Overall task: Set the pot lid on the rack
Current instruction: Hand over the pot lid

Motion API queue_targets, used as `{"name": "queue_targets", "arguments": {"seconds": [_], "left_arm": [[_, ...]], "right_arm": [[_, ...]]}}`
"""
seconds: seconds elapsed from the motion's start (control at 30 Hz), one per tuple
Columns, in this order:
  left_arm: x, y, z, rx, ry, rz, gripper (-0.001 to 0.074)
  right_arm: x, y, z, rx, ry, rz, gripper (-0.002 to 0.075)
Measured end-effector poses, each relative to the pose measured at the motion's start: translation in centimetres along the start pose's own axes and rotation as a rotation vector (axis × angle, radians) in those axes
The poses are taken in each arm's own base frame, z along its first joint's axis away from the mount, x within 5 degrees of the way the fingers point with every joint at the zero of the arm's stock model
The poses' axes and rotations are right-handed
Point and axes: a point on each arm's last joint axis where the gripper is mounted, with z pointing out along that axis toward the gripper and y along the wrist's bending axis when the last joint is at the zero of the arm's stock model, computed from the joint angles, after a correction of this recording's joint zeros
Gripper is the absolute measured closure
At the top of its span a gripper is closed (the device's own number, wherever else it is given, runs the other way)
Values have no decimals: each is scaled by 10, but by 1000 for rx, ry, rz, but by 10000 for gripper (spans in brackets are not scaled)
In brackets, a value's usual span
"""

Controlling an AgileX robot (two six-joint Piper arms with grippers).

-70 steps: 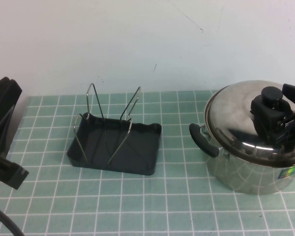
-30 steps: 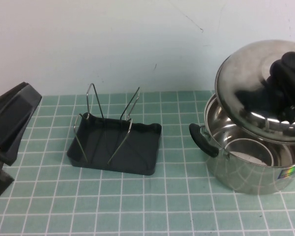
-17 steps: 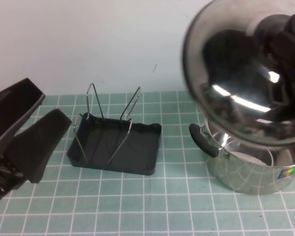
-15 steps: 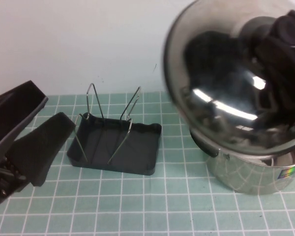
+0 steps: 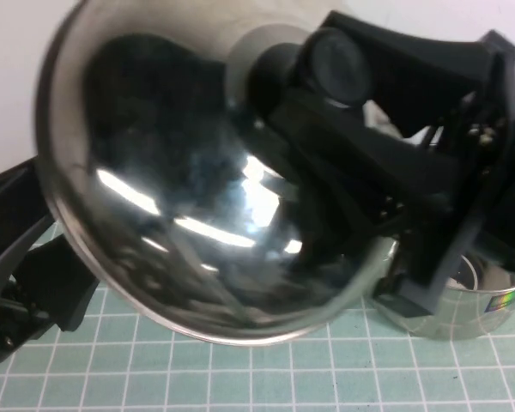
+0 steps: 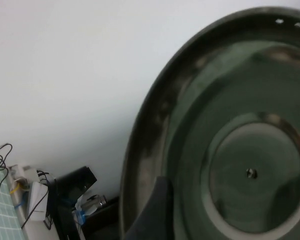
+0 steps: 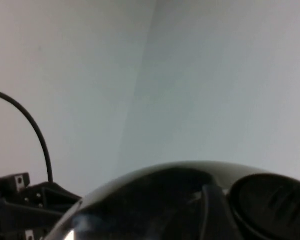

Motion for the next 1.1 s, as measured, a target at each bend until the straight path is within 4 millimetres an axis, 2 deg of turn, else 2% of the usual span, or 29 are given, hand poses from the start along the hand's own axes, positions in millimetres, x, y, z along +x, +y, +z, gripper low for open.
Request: {"name": "queue_targets", "arguments": {"seconds": [0.17,0.4,0.5,0.83,1.1], "left_arm": [[0,-1,0,9,1,-3,43],[-1,-5,0,52,-10,-13,42],[-1,-5,0,54,-12,4,43],[-3,-3,0,26,-35,139,42],[-3,-2,0,16,-39,183,43]], "right_arm": [[13,-4,6,37,2,15,370],[12,-25,3,271,-25,5,370],[12,-28,2,307,-28,10,370],[27,-12,7,129,56,107,370],[42,-7,9,88,81,150,370]]}}
